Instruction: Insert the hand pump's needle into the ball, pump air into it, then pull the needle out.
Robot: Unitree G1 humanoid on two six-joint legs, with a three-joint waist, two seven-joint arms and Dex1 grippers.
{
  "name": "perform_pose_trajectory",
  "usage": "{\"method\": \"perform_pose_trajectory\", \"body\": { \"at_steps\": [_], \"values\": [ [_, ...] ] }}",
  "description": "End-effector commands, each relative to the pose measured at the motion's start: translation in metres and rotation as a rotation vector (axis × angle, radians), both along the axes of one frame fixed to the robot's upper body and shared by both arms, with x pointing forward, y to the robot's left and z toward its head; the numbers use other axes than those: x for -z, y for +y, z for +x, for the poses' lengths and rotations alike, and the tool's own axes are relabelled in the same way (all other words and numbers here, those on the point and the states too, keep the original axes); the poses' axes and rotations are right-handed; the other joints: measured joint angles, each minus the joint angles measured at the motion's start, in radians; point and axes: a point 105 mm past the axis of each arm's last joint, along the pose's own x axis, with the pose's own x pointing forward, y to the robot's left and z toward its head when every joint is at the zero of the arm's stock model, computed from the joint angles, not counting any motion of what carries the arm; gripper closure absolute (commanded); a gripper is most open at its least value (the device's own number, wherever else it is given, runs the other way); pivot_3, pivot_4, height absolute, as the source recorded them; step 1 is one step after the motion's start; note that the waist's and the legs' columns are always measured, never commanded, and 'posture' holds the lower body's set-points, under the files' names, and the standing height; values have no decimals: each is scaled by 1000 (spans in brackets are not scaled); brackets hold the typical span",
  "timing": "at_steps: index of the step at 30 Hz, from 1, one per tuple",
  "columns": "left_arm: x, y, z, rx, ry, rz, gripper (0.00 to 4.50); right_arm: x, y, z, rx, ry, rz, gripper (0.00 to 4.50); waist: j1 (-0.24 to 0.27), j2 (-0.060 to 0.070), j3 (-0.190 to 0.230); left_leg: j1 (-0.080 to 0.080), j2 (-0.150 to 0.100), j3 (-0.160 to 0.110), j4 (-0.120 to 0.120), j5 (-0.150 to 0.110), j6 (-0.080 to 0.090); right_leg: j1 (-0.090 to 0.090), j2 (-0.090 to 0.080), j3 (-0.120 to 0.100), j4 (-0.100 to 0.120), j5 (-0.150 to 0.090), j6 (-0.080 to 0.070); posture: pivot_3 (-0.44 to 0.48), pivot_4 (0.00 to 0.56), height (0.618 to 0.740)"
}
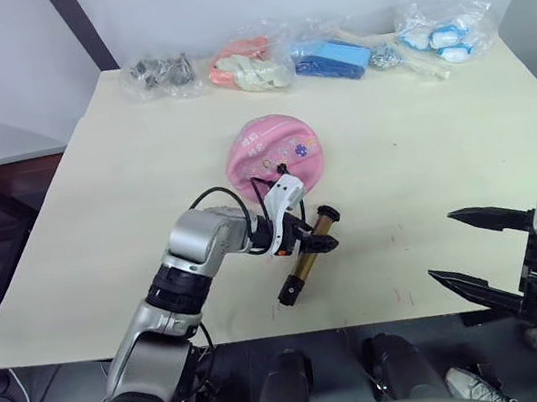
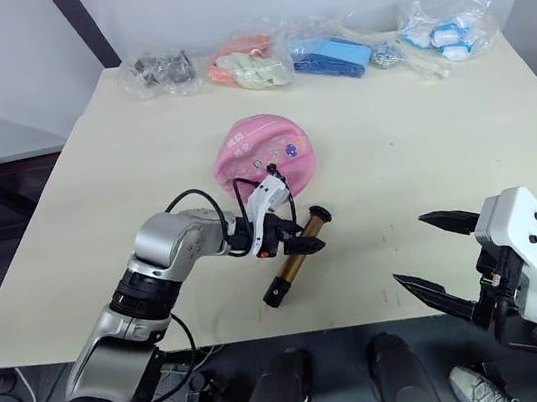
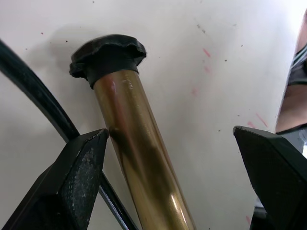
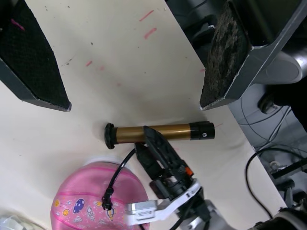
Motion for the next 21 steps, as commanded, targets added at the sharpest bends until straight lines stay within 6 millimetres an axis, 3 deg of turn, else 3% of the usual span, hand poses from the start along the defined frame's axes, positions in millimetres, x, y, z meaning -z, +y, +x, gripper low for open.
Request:
{"method": "perform_pose_trajectory", "body": {
  "at_steps": [1,18,21],
  "values": [
    [-1,2,3,-16,16,57,51,-5,7,-3,-30,-35,-5,0,-2,0,0,0,0,0,0,0,0,0,0,0,0,0,0,0,150,740],
    [3,-10,9,21,54,148,51,-5,9,-3,-27,-32,3,0,-1,0,0,0,0,0,0,0,0,0,0,1,0,0,0,0,150,740],
    [4,-10,9,31,49,143,1193,-5,9,-3,-26,-29,2,0,-1,0,0,0,0,0,0,0,0,0,0,1,0,0,0,0,150,740]
  ]
}}
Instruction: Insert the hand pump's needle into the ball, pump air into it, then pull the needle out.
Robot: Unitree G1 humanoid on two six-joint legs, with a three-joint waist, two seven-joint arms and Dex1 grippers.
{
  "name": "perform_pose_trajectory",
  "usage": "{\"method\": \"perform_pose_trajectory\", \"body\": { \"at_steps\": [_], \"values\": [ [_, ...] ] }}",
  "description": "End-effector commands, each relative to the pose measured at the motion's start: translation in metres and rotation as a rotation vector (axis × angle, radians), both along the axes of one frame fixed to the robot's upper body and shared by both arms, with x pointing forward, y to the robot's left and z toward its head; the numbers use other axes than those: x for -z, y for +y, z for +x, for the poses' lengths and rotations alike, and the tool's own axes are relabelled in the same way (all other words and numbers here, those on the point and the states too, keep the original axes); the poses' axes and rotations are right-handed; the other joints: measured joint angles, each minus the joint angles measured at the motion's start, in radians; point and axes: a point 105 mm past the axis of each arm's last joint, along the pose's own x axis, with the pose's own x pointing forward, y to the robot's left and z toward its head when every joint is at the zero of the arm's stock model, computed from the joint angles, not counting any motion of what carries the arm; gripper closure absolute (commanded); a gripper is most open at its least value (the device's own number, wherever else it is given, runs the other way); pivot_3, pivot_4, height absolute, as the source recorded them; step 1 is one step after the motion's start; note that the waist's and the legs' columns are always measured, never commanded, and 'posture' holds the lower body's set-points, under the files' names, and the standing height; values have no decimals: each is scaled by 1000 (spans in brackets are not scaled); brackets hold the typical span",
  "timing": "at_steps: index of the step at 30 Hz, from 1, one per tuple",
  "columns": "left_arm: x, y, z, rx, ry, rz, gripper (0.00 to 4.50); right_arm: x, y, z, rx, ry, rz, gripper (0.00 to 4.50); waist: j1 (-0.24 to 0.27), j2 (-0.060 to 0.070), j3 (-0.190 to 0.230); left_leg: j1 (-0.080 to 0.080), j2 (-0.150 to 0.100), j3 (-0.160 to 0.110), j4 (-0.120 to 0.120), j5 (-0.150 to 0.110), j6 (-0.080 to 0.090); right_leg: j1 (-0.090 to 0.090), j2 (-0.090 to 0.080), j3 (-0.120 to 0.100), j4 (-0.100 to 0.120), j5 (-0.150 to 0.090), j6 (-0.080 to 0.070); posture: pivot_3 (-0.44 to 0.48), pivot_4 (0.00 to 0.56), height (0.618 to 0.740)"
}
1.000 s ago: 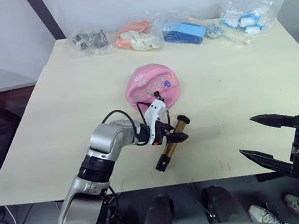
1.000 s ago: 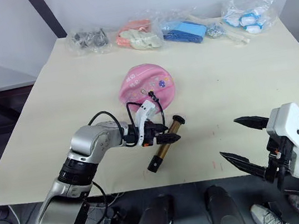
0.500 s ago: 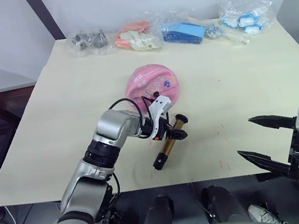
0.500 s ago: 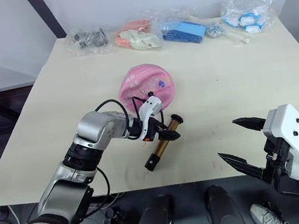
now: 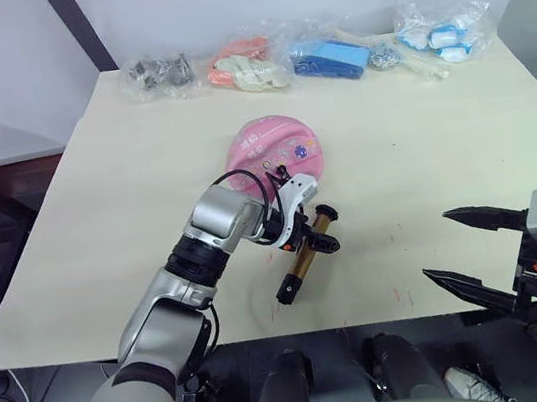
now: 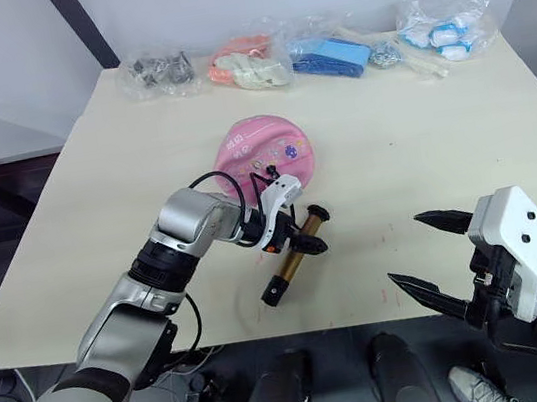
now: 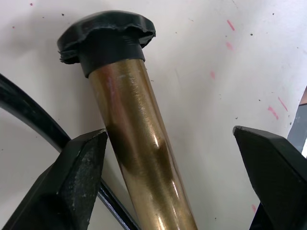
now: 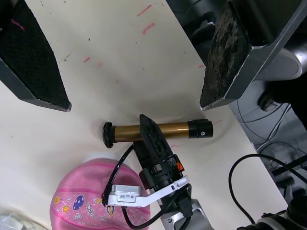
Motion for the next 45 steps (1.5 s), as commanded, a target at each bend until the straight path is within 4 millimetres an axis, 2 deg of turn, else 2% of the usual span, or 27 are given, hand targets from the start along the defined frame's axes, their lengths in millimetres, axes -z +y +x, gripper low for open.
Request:
{"method": "perform_pose_trajectory", "body": {
  "at_steps": [1,3,5,6,7,17,21,25,31,35,37,45],
  "values": [
    [-4,-3,1,29,-28,-2,1789,-6,5,-3,-21,-35,-3,0,0,0,0,0,0,0,0,0,0,0,0,0,0,0,0,0,150,740],
    [-4,-4,-1,39,-34,-11,2529,-6,4,-3,-21,-34,-3,0,0,0,0,0,0,0,0,0,0,0,0,0,0,0,0,0,150,740],
    [-9,-5,-2,38,-45,-42,2981,-6,4,-3,-20,-34,-4,0,0,0,0,0,0,0,0,0,0,0,0,0,0,0,0,0,150,740],
    [-12,-5,-2,33,-47,-55,3371,-6,4,-3,-19,-34,-4,0,0,0,0,0,0,0,0,0,0,0,0,0,0,0,0,0,150,740],
    [-17,-6,-2,41,-61,-79,3480,-6,4,-3,-17,-34,-3,0,0,0,0,0,0,0,0,0,0,0,0,0,0,0,0,0,150,740],
    [-76,-5,-28,153,-175,-394,3489,-9,-2,4,25,-21,53,0,2,0,0,0,0,0,0,0,0,0,-1,0,0,0,0,0,150,740],
    [-91,-9,-31,168,-220,-521,3489,-11,-5,6,34,-13,71,0,2,0,0,0,0,0,1,0,0,0,-1,0,0,0,0,0,150,740],
    [-105,-21,-35,215,-399,-689,3489,-20,-5,12,65,-22,133,0,0,0,0,0,0,0,1,0,0,0,-1,0,0,0,0,0,150,740],
    [-100,-38,-36,272,-625,-825,3489,-30,-9,31,196,-22,248,0,4,0,-1,1,0,3,1,1,-1,0,-1,3,0,0,0,0,150,740],
    [-92,-51,-29,243,-764,-820,3489,-30,-7,43,262,9,280,0,4,0,-1,0,0,4,1,0,0,0,-1,3,0,1,0,0,150,740],
    [-88,-57,-22,173,-847,-793,3489,-31,-6,52,303,25,312,0,2,-1,-1,0,0,4,1,0,0,0,-1,3,0,1,0,0,150,740],
    [-71,-65,-20,123,-1054,-801,3489,-32,16,79,379,-16,365,0,3,-1,-2,0,0,4,1,0,1,0,0,4,0,1,1,0,150,740]
  ]
}}
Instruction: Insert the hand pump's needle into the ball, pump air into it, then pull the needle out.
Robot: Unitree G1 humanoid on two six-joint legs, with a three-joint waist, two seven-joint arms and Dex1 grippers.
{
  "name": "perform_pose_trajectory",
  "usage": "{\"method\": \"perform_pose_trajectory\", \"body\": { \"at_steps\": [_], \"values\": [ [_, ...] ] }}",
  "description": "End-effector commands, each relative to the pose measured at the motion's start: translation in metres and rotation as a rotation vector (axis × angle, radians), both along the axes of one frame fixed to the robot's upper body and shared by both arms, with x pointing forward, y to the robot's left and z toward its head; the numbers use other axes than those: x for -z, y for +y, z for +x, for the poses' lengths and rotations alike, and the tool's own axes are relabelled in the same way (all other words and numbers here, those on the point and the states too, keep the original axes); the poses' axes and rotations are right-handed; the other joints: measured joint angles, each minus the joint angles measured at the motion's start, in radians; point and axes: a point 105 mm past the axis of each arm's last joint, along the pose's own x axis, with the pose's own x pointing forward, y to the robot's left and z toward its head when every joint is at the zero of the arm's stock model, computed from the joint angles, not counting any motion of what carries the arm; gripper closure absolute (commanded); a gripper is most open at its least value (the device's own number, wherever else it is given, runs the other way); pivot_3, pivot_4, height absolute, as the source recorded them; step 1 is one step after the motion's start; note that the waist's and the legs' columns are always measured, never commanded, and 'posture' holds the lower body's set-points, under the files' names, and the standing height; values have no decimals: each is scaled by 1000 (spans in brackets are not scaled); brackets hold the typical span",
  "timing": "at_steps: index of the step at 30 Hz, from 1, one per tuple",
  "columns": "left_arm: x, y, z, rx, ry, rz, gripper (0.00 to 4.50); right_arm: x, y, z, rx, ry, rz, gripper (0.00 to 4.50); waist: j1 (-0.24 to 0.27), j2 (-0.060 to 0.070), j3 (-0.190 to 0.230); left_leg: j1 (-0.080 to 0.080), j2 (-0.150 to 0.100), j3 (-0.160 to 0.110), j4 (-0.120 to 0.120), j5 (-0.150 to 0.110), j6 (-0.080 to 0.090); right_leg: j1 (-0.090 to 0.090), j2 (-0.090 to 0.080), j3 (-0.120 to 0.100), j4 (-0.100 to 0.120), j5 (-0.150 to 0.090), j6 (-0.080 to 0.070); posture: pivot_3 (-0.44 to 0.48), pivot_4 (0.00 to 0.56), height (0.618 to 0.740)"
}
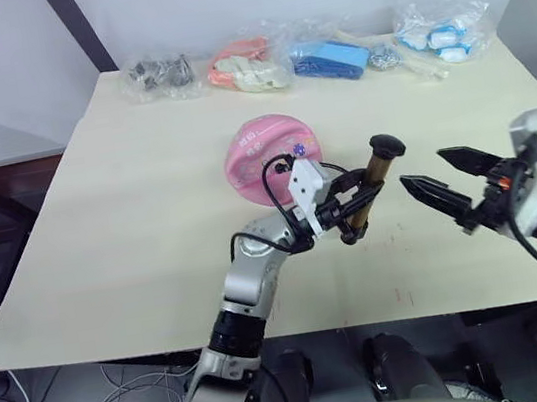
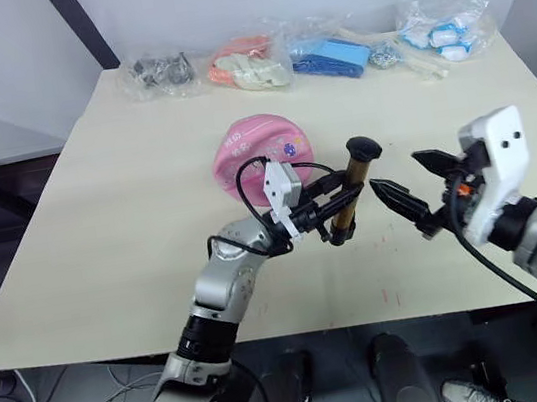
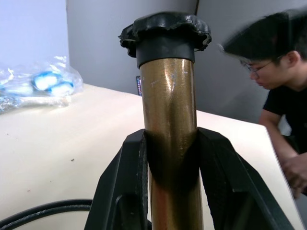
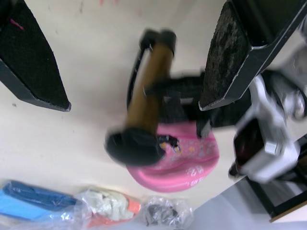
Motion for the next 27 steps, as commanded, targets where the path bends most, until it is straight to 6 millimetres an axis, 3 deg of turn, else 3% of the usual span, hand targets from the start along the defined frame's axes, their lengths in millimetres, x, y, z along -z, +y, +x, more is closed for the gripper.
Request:
{"method": "perform_pose_trajectory", "body": {
  "at_steps": [1,10,18,27],
  "values": [
    [-8,-2,0,-35,-127,-42,3489,-2,6,10,47,-27,36,0,1,0,0,0,0,0,0,0,0,0,0,0,0,0,0,0,150,740],
    [4,-8,-2,-107,-187,-52,3489,-2,19,38,133,-58,78,0,-3,0,-1,0,-1,0,1,0,1,0,0,0,0,1,1,0,150,740],
    [-1,-9,0,-149,-199,-77,3489,0,35,43,133,-42,164,0,-3,0,-1,0,-1,-1,1,0,2,0,0,-1,1,1,1,0,150,740],
    [-1,-9,-1,-154,-192,-87,3489,0,37,45,143,-52,192,0,-5,1,-2,0,-1,-1,1,0,2,0,0,-1,1,1,1,0,150,740]
  ]
}}
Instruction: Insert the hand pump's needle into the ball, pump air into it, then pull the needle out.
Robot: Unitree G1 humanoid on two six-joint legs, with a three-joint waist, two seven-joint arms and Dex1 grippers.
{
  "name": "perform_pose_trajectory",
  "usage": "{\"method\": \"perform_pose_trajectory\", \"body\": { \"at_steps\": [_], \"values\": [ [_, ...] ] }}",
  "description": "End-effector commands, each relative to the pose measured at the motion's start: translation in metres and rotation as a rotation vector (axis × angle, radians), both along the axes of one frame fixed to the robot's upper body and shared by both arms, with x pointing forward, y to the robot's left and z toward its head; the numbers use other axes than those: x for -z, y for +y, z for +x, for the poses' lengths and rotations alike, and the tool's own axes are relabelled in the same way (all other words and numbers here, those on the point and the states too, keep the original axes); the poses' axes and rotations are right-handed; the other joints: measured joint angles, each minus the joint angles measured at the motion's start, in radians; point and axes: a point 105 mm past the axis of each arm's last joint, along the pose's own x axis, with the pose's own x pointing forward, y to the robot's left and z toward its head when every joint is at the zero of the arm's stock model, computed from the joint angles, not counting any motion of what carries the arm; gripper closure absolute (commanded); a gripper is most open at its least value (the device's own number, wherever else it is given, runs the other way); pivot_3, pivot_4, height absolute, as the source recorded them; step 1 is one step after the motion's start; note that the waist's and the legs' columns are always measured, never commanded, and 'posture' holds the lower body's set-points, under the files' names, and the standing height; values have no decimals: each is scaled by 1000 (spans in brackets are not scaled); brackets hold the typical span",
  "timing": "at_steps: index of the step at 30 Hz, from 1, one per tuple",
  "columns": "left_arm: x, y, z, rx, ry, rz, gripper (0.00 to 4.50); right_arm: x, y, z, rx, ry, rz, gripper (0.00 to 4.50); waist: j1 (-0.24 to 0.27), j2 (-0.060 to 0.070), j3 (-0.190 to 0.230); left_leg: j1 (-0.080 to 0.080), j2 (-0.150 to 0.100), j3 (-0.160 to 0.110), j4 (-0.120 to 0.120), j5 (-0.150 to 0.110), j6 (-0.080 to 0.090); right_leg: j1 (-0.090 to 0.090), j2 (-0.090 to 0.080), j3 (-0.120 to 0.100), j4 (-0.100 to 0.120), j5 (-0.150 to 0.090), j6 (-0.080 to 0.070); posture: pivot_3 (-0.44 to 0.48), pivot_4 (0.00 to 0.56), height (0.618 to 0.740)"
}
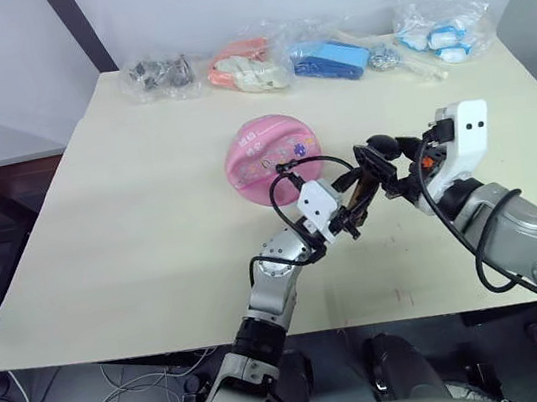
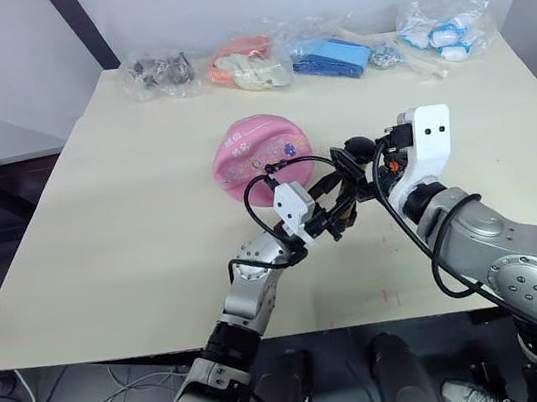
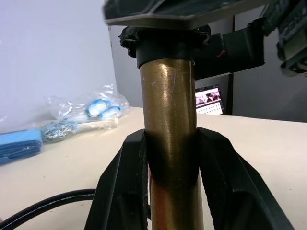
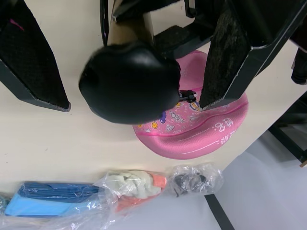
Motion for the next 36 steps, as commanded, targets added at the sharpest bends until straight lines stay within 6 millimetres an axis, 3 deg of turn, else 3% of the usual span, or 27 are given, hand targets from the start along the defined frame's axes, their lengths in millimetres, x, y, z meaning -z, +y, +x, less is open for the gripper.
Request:
{"method": "perform_pose_trajectory", "body": {
  "at_steps": [1,3,6,7,12,14,20,26,36],
  "values": [
    [-13,-2,-5,10,-53,-32,3489,-13,2,-3,-11,-55,12,248,0,0,0,0,0,0,0,0,0,0,0,0,0,0,0,0,150,740],
    [-12,-2,-5,13,-52,-33,3489,-13,3,-3,-16,-53,12,833,0,0,0,0,0,0,0,0,0,0,0,0,0,0,0,0,150,740],
    [-12,-2,-7,21,-49,-34,3489,-11,3,-3,-21,-49,3,2260,0,0,0,0,0,0,0,0,0,0,0,0,0,0,0,0,150,740],
    [-12,-2,-7,25,-45,-34,3489,-11,3,-3,-21,-47,1,2548,0,0,0,0,0,0,0,0,0,0,0,0,0,0,0,0,150,740],
    [-7,-3,-13,151,52,-40,3489,-11,1,-3,-27,-53,-20,2564,-2,0,0,0,0,0,0,0,0,0,0,0,0,0,0,0,150,740],
    [-9,-1,-15,196,65,-44,2425,-11,1,-4,-36,-57,-49,2564,-4,0,0,0,0,0,0,0,0,0,0,0,0,0,0,0,150,740],
    [-3,32,-8,329,213,48,4,-9,5,-15,-209,-88,-237,2564,-11,0,0,0,0,-1,0,0,0,0,1,-1,0,0,0,0,150,740],
    [25,55,-8,431,322,274,0,-7,-1,-17,-308,-86,-322,2564,-18,0,0,0,0,-1,0,0,1,0,1,-1,0,0,0,0,150,740],
    [61,29,-11,472,352,450,0,-16,4,-22,-407,-121,-295,2564,-19,0,0,0,0,-2,0,-1,2,0,0,-2,0,0,0,0,150,740]
  ]
}}
